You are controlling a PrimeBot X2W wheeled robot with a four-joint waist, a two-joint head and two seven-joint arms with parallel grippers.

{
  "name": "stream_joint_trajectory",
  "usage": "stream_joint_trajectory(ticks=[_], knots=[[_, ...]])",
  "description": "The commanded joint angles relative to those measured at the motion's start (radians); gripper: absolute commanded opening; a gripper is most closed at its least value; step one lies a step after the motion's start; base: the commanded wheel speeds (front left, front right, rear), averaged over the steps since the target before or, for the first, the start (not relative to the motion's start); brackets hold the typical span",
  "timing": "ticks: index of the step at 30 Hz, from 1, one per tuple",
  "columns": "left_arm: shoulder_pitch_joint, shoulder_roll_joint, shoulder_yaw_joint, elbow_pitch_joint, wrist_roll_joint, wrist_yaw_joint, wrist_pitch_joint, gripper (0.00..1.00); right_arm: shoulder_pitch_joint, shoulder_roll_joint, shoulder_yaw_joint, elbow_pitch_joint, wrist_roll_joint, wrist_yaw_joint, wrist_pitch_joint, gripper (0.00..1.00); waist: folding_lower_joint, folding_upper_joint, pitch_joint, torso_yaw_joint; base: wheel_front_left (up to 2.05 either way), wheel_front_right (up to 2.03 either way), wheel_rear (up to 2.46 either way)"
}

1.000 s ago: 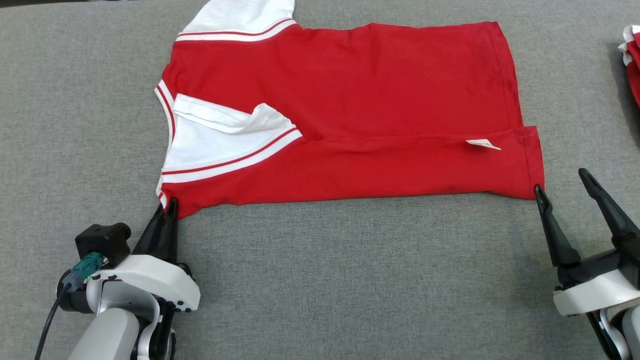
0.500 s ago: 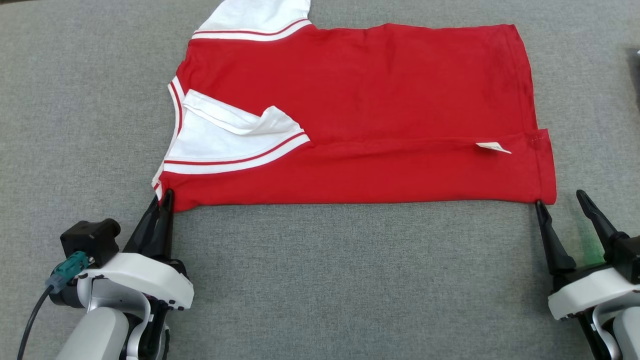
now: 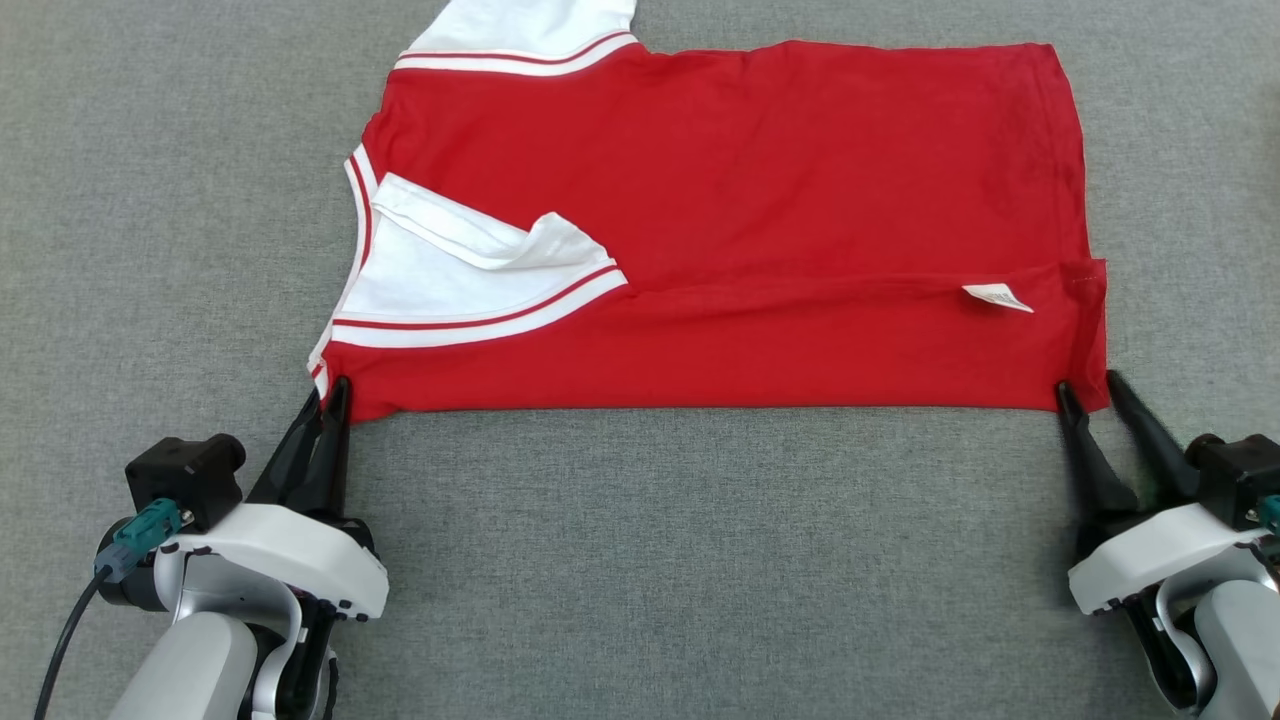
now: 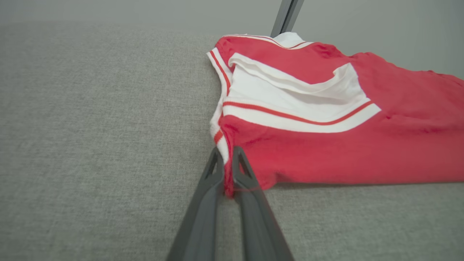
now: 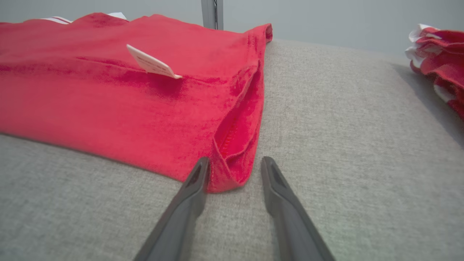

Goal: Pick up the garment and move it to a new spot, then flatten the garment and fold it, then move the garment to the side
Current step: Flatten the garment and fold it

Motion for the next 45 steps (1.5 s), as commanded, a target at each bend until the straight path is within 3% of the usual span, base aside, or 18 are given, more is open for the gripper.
stream_joint_trajectory(ticks=[1,14,20,27,37,38,39,40,41,42,43,45], knots=[[-0.012,0.006,0.000,-0.004,0.003,0.004,0.000,0.00,0.012,0.013,0.043,0.044,0.013,0.000,0.022,0.00,0.0000,-0.0001,0.000,0.002,0.00,0.00,0.00],[0.100,0.044,-0.001,-0.141,-0.051,-0.018,0.045,0.00,0.141,-0.122,0.006,-0.106,0.119,-0.002,0.012,0.00,0.0000,-0.0001,-0.056,0.005,0.00,0.00,0.00],[0.240,0.078,-0.021,-0.244,-0.069,0.017,0.113,0.00,0.264,-0.179,-0.007,-0.200,0.153,-0.002,0.039,0.00,0.0000,-0.0001,-0.087,-0.003,0.00,0.00,0.00],[0.345,0.104,-0.049,-0.317,-0.040,0.058,0.140,0.00,0.417,-0.189,-0.084,-0.342,0.154,-0.002,0.106,0.00,0.0000,-0.0001,-0.111,0.002,0.00,0.00,0.00],[0.381,0.110,-0.063,-0.301,-0.008,0.095,0.137,0.00,0.529,-0.153,-0.173,-0.472,0.103,-0.002,0.199,0.00,0.0000,-0.0001,-0.141,-0.001,0.00,0.00,0.00],[0.378,0.105,-0.066,-0.294,-0.009,0.096,0.136,0.21,0.533,-0.149,-0.179,-0.478,0.100,-0.002,0.205,0.12,0.0000,-0.0001,-0.143,-0.002,0.00,0.00,0.00],[0.372,0.102,-0.067,-0.287,-0.009,0.095,0.133,0.42,0.537,-0.144,-0.184,-0.485,0.097,-0.002,0.211,0.35,0.0000,-0.0001,-0.144,-0.002,0.00,0.00,0.00],[0.366,0.099,-0.070,-0.280,-0.005,0.095,0.128,0.49,0.540,-0.139,-0.187,-0.489,0.092,-0.002,0.213,0.62,0.0000,-0.0001,-0.144,-0.002,0.00,0.00,0.00],[0.361,0.096,-0.073,-0.272,-0.001,0.094,0.125,0.62,0.542,-0.134,-0.195,-0.495,0.088,-0.002,0.211,1.00,0.0000,-0.0001,-0.145,-0.002,0.00,0.00,0.00],[0.357,0.092,-0.077,-0.265,0.001,0.095,0.122,0.76,0.545,-0.129,-0.201,-0.500,0.085,-0.002,0.209,1.00,0.0000,-0.0001,-0.145,-0.002,0.00,0.00,0.00],[0.355,0.087,-0.079,-0.258,0.002,0.096,0.119,1.00,0.549,-0.125,-0.205,-0.504,0.081,-0.001,0.212,1.00,0.0000,-0.0001,-0.144,-0.002,0.00,0.00,0.00],[0.352,0.084,-0.079,-0.248,0.001,0.101,0.120,1.00,0.558,-0.125,-0.221,-0.513,0.067,-0.001,0.220,1.00,0.0000,-0.0001,-0.140,-0.004,0.00,0.00,0.00]])
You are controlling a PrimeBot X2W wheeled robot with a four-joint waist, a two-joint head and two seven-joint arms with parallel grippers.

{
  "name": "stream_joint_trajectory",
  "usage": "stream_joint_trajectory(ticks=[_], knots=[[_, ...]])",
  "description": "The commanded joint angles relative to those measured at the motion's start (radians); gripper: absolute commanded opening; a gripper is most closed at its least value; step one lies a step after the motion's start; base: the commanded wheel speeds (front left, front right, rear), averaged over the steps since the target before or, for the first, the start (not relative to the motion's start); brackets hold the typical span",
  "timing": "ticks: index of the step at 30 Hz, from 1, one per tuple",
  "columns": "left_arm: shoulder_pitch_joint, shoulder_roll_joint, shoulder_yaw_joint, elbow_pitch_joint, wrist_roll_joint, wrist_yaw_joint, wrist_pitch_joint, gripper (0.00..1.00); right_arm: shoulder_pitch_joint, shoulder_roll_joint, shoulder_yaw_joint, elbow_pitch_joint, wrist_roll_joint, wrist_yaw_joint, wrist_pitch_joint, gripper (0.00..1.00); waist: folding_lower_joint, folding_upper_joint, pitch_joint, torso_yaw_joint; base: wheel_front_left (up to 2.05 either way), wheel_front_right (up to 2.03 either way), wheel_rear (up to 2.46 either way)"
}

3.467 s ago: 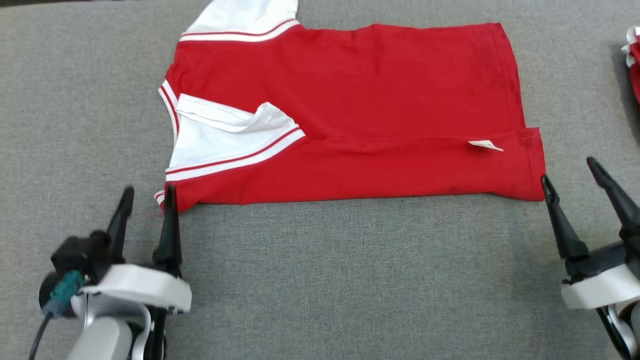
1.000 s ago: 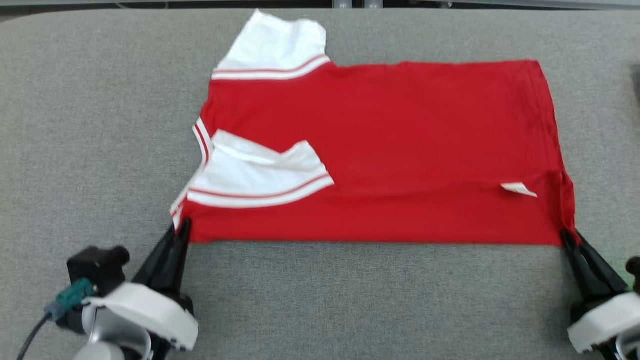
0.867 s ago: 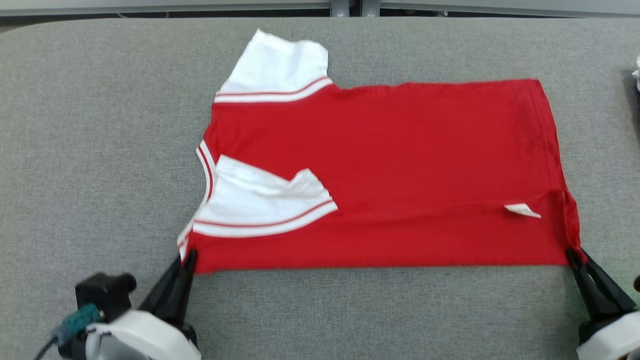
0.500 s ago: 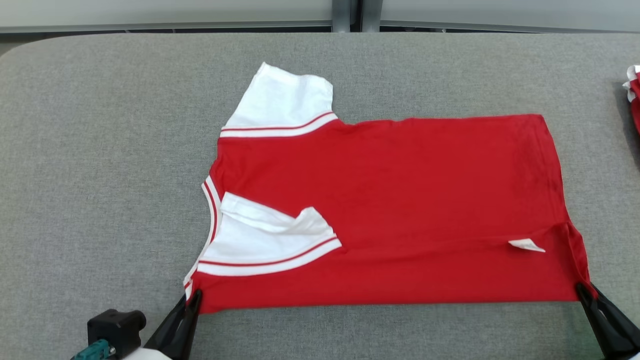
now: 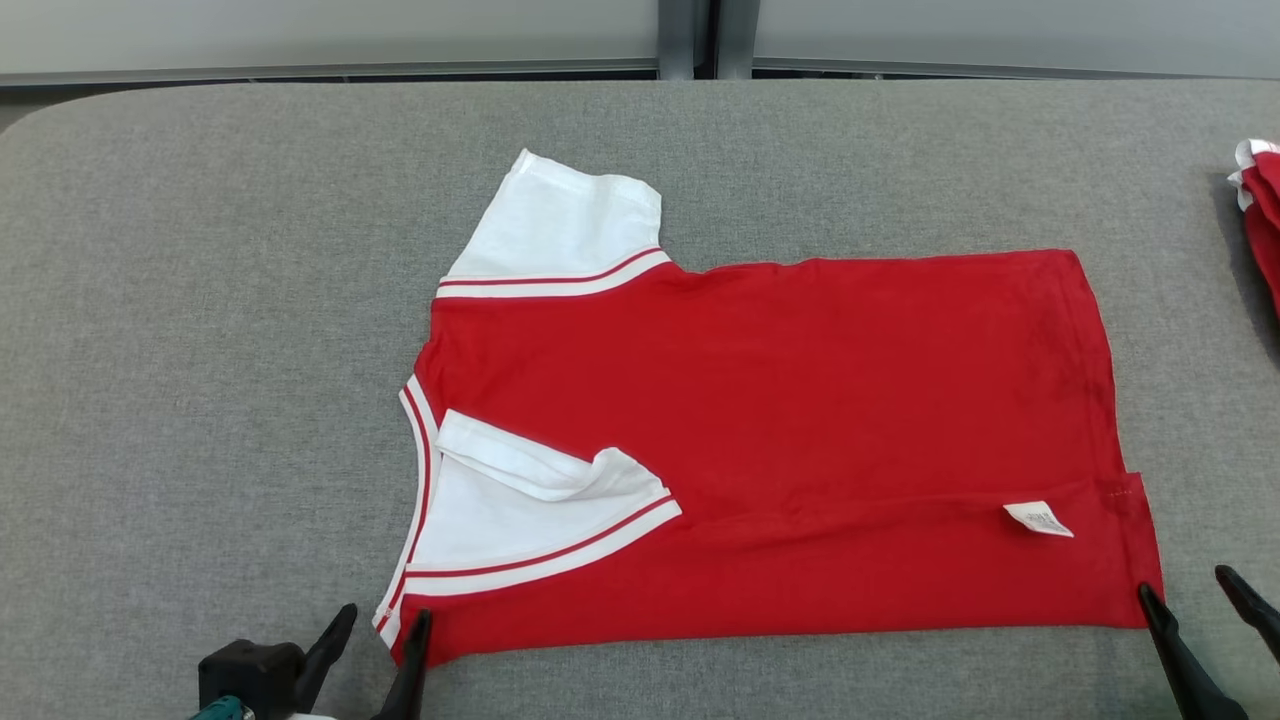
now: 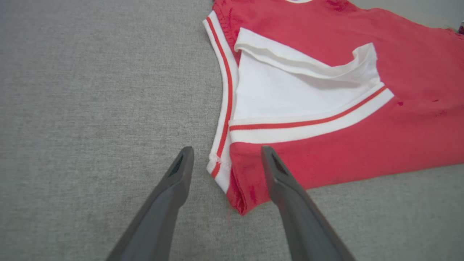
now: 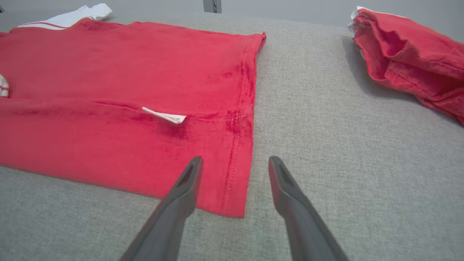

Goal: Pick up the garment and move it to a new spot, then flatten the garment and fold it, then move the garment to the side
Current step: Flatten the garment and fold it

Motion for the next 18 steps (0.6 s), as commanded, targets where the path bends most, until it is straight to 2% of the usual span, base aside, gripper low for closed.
stream_joint_trajectory(ticks=[1,6,9,11,12,14,18], knots=[[-0.017,0.001,0.002,0.009,0.009,0.012,-0.001,1.00,0.013,0.000,-0.017,-0.015,-0.011,-0.003,0.006,1.00,0.0000,0.0000,0.005,-0.002,0.00,0.00,0.00],[-0.039,0.017,0.048,-0.031,0.019,0.054,-0.011,1.00,0.025,0.006,-0.066,-0.071,-0.034,-0.003,0.001,1.00,0.0000,0.0000,0.023,-0.011,0.00,0.00,0.00],[-0.120,0.041,0.072,-0.070,0.031,0.053,0.010,1.00,-0.002,0.019,-0.073,-0.108,-0.052,-0.003,-0.015,1.00,0.0000,0.0000,0.044,-0.010,0.00,0.00,0.00],[-0.227,0.053,0.070,-0.083,0.040,0.034,0.046,1.00,-0.029,0.023,-0.059,-0.122,-0.067,-0.003,-0.021,1.00,0.0000,0.0000,0.069,-0.009,0.00,0.00,0.00],[-0.227,0.053,0.070,-0.083,0.040,0.034,0.046,1.00,-0.029,0.023,-0.059,-0.122,-0.067,-0.003,-0.021,1.00,0.0000,0.0000,0.069,-0.009,0.00,0.00,0.00],[-0.354,0.072,0.045,-0.066,0.053,0.001,0.124,1.00,-0.070,0.026,-0.039,-0.130,-0.079,-0.003,-0.022,1.00,0.0000,0.0000,0.104,-0.015,0.00,0.00,0.00],[-0.659,0.073,0.001,0.027,0.029,-0.087,0.302,1.00,-0.162,0.022,0.010,-0.123,-0.091,-0.003,-0.028,1.00,0.0000,0.0000,0.183,-0.044,0.00,0.00,0.00]])
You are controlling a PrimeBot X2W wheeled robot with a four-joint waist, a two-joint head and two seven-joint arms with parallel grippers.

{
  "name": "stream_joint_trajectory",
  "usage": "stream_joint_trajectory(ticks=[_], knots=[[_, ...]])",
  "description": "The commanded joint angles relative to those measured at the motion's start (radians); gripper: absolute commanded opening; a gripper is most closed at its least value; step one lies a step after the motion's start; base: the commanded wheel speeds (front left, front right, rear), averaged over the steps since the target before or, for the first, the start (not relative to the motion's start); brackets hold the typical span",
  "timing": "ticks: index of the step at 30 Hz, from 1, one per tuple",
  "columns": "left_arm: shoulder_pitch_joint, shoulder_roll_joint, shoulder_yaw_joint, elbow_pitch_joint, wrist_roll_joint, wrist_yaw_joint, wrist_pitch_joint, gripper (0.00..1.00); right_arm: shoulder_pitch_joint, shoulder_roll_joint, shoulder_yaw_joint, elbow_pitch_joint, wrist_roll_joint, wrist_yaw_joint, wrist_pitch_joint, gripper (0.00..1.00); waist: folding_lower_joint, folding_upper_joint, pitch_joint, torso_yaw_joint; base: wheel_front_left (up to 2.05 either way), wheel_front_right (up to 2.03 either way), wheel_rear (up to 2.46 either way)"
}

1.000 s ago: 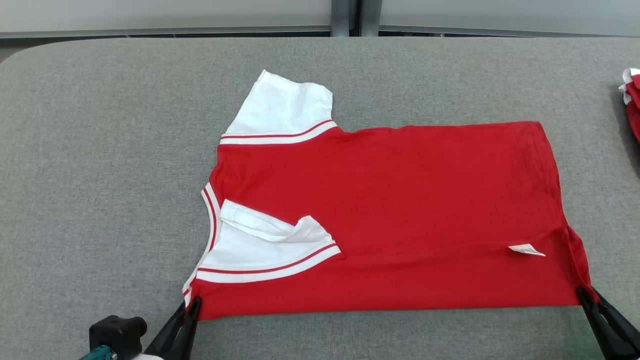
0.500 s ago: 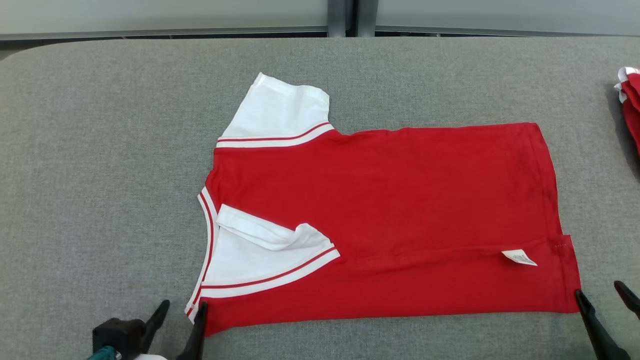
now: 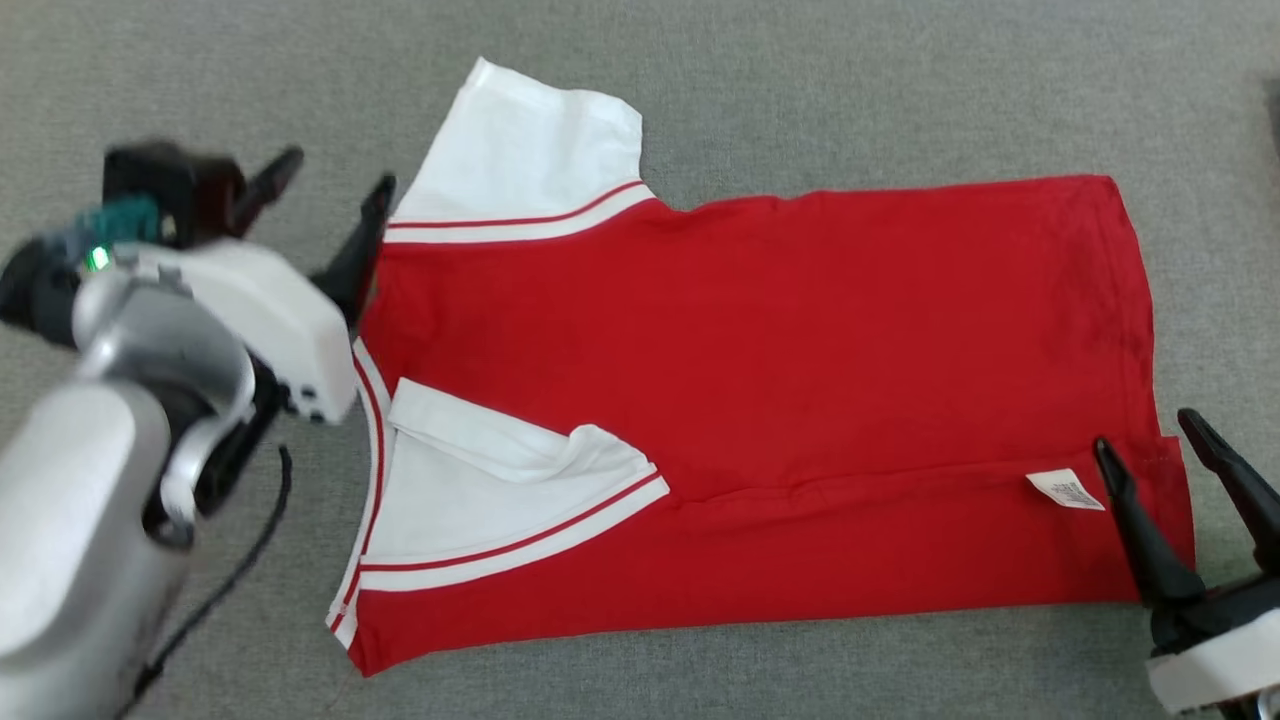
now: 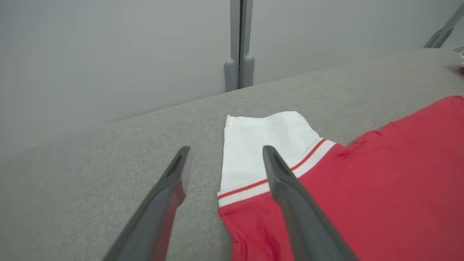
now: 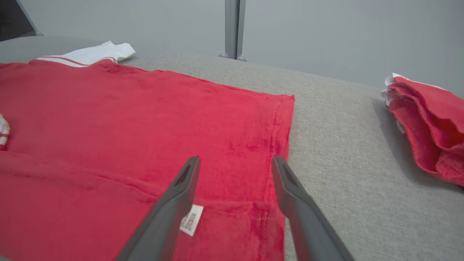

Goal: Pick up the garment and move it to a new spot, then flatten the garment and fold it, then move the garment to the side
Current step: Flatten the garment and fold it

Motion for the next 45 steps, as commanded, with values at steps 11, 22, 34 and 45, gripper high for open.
stream_joint_trajectory(ticks=[11,22,34,45], knots=[[-0.555,0.028,-0.081,0.408,-0.004,-0.179,0.341,1.00,-0.250,0.018,0.144,0.074,0.022,-0.003,-0.075,1.00,0.0000,0.0000,0.205,-0.178,0.00,0.00,0.00],[-0.697,0.050,-0.122,0.566,0.010,-0.218,0.456,1.00,-0.319,0.020,0.208,0.153,0.066,-0.003,-0.143,1.00,0.0000,0.0000,0.241,-0.234,0.00,0.00,0.00],[-0.708,0.049,-0.154,0.610,0.016,-0.225,0.463,0.90,-0.346,0.022,0.222,0.188,0.066,-0.003,-0.167,1.00,0.0000,0.0000,0.225,-0.243,0.00,0.00,0.00],[-0.695,0.058,-0.159,0.623,0.001,-0.223,0.473,0.75,-0.338,0.019,0.222,0.192,0.069,-0.003,-0.173,1.00,0.0000,0.0000,0.219,-0.254,0.00,0.00,0.00]])
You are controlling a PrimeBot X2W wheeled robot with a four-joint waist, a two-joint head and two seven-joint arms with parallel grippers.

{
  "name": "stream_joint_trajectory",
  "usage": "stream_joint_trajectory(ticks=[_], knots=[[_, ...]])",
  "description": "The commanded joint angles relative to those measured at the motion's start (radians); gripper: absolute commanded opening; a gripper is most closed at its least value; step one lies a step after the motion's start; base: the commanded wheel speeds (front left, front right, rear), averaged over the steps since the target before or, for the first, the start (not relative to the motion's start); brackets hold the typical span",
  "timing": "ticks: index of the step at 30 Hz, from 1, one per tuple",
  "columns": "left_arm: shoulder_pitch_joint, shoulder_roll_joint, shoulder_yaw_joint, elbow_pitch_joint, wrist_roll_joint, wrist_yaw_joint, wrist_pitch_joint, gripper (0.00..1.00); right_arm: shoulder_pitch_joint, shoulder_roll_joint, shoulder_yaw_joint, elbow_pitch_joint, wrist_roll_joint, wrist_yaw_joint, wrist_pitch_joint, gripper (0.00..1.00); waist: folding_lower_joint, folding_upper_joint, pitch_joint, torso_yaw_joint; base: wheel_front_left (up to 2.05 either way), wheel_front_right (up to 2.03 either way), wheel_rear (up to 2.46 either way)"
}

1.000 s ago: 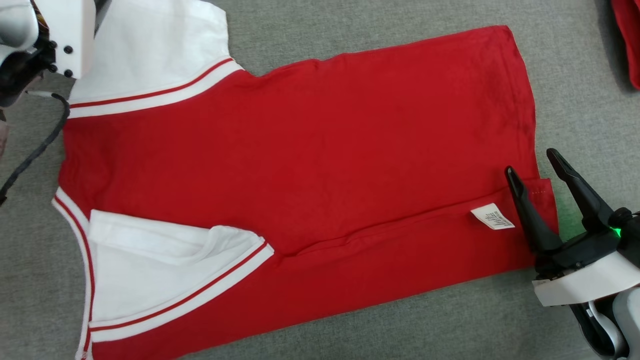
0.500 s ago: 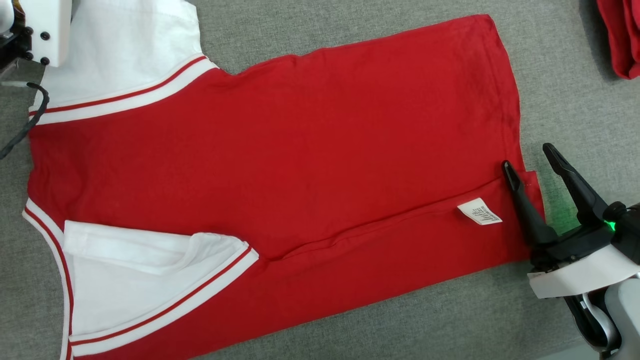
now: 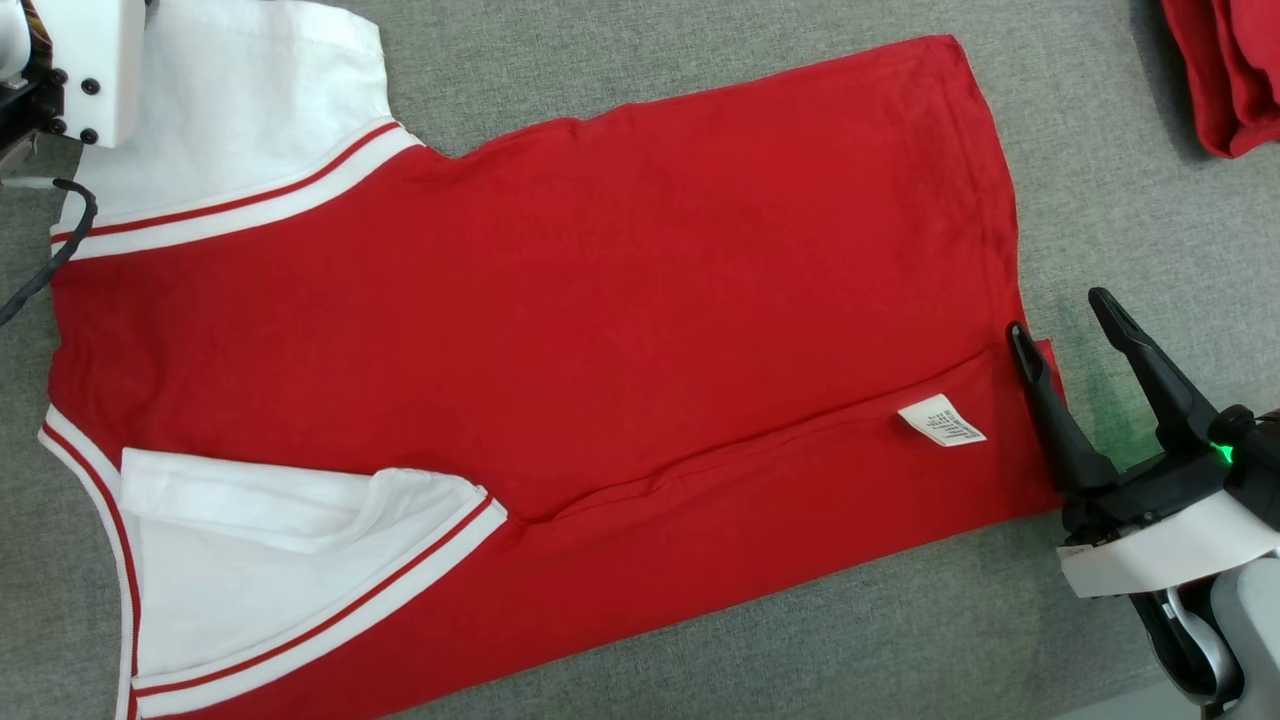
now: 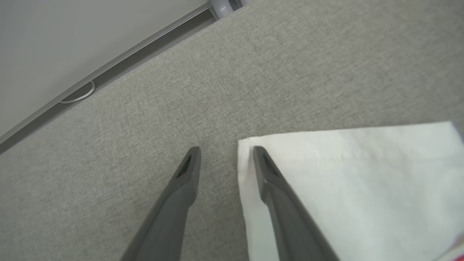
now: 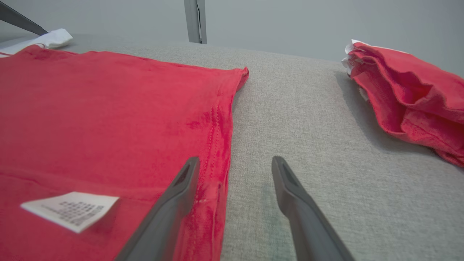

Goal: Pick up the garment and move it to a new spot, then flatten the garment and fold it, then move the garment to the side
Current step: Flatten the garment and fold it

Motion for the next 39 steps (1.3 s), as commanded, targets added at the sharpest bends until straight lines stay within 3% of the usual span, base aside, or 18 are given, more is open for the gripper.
stream_joint_trajectory(ticks=[1,4,6,8,9,10,11,12,18,21,25,31,35,39], knots=[[0.005,0.005,-0.001,0.002,-0.007,0.000,0.001,0.80,-0.001,-0.003,-0.004,0.002,0.006,-0.003,-0.009,1.00,0.0000,0.0000,0.000,0.000,0.00,0.00,0.00],[0.010,0.007,-0.003,0.001,-0.012,-0.001,0.009,0.91,0.001,-0.001,-0.007,0.003,0.007,-0.003,-0.010,1.00,0.0000,0.0000,-0.002,-0.004,0.00,0.00,0.00],[0.013,0.010,-0.006,0.001,-0.015,-0.001,0.015,0.85,-0.001,0.001,-0.004,0.003,0.007,-0.003,-0.010,1.00,0.0000,0.0000,0.000,-0.008,0.00,0.00,0.00],[0.016,0.014,-0.007,0.002,-0.017,0.002,0.022,0.67,-0.007,0.003,0.001,0.001,0.009,-0.003,-0.011,1.00,0.0000,0.0000,0.002,-0.014,0.00,0.00,0.00],[0.020,0.013,-0.007,0.004,-0.022,0.002,0.027,0.44,-0.010,0.003,0.003,0.001,0.009,-0.003,-0.011,1.00,0.0000,0.0000,0.003,-0.016,0.00,0.00,0.00],[0.024,0.012,-0.005,0.006,-0.026,0.003,0.030,0.32,-0.012,0.004,0.005,0.002,0.010,-0.003,-0.012,1.00,0.0000,0.0000,0.004,-0.019,0.00,0.00,0.00],[0.027,0.012,-0.006,0.007,-0.029,0.001,0.038,0.11,-0.013,0.004,0.006,0.003,0.010,-0.003,-0.012,1.00,0.0000,0.0000,0.004,-0.021,0.00,0.00,0.00],[0.033,0.011,-0.009,0.008,-0.038,-0.003,0.045,0.00,-0.014,0.003,0.007,0.005,0.009,-0.003,-0.012,1.00,0.0000,0.0000,0.003,-0.022,0.00,0.00,0.00],[0.054,-0.003,0.002,-0.023,-0.068,-0.013,-0.009,0.00,-0.018,-0.006,-0.006,0.016,0.021,-0.003,-0.006,1.00,0.0000,0.0000,-0.034,-0.006,0.00,0.00,0.00],[0.076,-0.005,0.013,-0.048,-0.093,-0.021,-0.058,0.00,-0.050,-0.019,0.011,0.011,0.055,-0.003,0.054,1.00,0.0000,0.0000,-0.064,0.015,0.00,0.00,0.00],[0.107,0.006,0.029,-0.106,-0.126,-0.031,-0.107,0.00,-0.156,-0.022,0.010,0.038,0.124,-0.003,0.220,1.00,0.0000,0.0000,-0.093,0.039,0.00,0.00,0.00],[0.155,0.033,0.032,-0.183,-0.144,-0.035,-0.148,0.00,-0.392,0.033,-0.016,0.205,0.174,-0.002,0.535,1.00,0.0000,0.0000,-0.110,0.070,0.00,0.00,0.00],[0.177,0.046,0.030,-0.228,-0.149,-0.029,-0.142,0.00,-0.529,0.073,-0.014,0.332,0.131,-0.002,0.708,1.00,0.0000,0.0000,-0.107,0.084,0.00,0.00,0.00],[0.189,0.058,0.028,-0.258,-0.147,-0.022,-0.136,0.00,-0.605,0.108,-0.019,0.404,0.090,-0.002,0.794,1.00,0.0000,0.0000,-0.104,0.088,0.00,0.00,0.00]])
